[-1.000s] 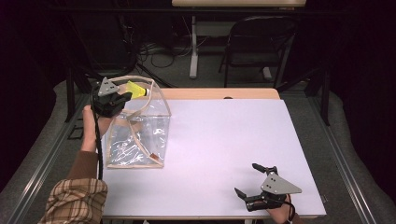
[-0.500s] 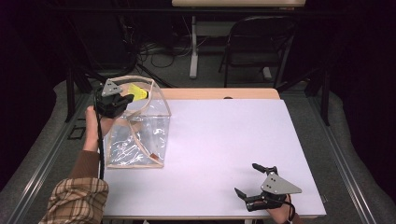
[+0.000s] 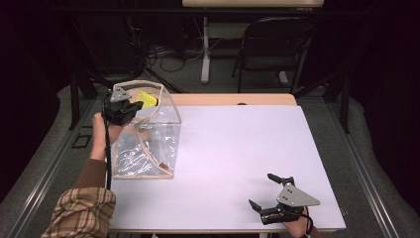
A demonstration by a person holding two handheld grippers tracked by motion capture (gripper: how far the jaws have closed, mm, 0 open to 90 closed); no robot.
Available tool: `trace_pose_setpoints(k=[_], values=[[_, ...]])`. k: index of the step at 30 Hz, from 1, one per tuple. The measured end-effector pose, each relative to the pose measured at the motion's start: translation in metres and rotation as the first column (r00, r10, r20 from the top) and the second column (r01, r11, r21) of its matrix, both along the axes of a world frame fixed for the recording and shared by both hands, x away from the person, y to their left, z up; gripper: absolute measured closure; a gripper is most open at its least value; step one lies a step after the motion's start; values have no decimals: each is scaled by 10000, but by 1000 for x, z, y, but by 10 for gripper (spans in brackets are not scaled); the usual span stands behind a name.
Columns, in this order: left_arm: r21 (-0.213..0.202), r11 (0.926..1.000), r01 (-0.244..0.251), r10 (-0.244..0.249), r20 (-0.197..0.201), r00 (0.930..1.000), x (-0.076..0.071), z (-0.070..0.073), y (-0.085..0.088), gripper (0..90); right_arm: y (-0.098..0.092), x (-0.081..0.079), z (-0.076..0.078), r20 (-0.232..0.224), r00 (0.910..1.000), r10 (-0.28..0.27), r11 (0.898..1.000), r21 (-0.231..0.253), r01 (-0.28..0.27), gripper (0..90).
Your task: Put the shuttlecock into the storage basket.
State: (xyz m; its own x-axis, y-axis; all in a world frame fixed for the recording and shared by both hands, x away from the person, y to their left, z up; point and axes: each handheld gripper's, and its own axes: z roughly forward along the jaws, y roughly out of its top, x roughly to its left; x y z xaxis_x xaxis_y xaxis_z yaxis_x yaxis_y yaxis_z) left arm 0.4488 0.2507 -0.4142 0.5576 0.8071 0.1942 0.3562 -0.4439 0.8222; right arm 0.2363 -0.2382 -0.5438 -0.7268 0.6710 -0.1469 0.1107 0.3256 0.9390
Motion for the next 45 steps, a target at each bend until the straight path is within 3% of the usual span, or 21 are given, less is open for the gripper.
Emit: trace_pose_setpoints(k=[45], values=[[330,9992,210,-174,-1067,9941,22,-23,-8,900,1,0,0,-42,10000,34,10000,-59,-34,6]])
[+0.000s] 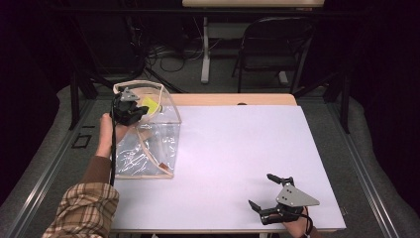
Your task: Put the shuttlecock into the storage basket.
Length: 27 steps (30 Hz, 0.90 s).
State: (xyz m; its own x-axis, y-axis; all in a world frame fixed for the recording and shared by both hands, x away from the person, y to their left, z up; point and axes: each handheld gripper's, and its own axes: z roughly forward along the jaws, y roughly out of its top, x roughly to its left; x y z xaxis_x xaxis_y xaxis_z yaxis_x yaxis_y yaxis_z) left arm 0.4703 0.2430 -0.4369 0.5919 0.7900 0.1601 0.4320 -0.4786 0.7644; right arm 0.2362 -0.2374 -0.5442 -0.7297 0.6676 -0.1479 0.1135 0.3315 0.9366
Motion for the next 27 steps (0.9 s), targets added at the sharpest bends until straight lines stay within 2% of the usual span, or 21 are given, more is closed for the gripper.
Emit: trace_pose_setpoints(k=[14,23,27], values=[[51,10000,-31,32,-301,9995,5,-5,1,898,0,0,0,-11,10000,20,10000,-9,-20,6],[35,10000,-77,78,-301,9995,6,-6,1,892,0,0,0,-39,10000,14,10000,-11,-14,6],[-48,9999,-138,137,-256,9996,7,-6,2,849,0,0,0,-22,10000,19,10000,-12,-19,6]])
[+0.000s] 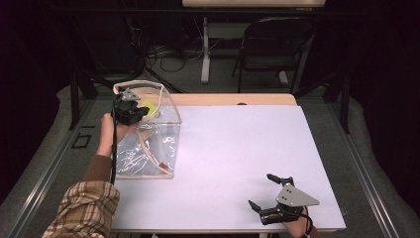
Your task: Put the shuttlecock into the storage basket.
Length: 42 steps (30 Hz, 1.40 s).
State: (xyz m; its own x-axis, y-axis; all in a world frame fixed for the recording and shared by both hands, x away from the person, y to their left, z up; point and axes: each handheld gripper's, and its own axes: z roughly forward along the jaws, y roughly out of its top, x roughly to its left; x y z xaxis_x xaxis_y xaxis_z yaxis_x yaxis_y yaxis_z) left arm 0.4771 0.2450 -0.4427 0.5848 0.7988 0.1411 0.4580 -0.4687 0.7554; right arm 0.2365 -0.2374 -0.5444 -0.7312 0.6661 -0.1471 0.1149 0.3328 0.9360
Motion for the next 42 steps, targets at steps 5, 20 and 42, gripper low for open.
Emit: trace_pose_setpoints(k=[5,20,42], values=[[-403,9988,-271,280,232,9993,-1,2,7,670,0,0,0,21,10000,11,10000,-7,-11,6],[-1062,9898,-955,1041,789,9914,-21,22,31,317,0,0,0,27,10000,-7,10000,-4,7,6],[-1421,9890,-399,602,1420,9880,-65,28,31,95,1,-1,0,-14,10000,-15,10000,-45,15,6]])
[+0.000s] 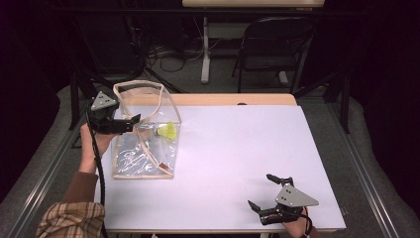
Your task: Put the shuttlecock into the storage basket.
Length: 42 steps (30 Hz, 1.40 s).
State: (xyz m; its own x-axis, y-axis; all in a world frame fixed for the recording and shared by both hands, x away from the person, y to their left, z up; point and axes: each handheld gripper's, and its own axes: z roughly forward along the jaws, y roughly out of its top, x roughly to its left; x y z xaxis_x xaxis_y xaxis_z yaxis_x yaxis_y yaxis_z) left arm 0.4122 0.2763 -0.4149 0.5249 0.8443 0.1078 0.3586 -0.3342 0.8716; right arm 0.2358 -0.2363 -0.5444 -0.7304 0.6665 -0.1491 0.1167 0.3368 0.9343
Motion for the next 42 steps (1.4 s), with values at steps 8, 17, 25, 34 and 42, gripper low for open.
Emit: trace_pose_setpoints(k=[8,17,25,34,42], values=[[-100,9994,332,-330,251,9991,-23,0,-5,48,0,0,0,-2,10000,-2,10000,11,2,6],[-199,9978,632,-621,517,9967,-48,-7,-11,13,0,0,0,-16,10000,3,10000,23,-3,6],[-341,9960,830,-798,881,9929,-67,-13,-15,2,0,0,0,-7,10000,17,10000,23,-17,6],[-442,9939,1012,-957,1130,9890,-84,-24,-16,1,0,0,0,-20,10000,-2,10000,11,2,7],[-581,9913,1182,-1097,1324,9851,-97,-32,-17,1,0,0,0,-20,10000,-3,10000,13,3,6]])
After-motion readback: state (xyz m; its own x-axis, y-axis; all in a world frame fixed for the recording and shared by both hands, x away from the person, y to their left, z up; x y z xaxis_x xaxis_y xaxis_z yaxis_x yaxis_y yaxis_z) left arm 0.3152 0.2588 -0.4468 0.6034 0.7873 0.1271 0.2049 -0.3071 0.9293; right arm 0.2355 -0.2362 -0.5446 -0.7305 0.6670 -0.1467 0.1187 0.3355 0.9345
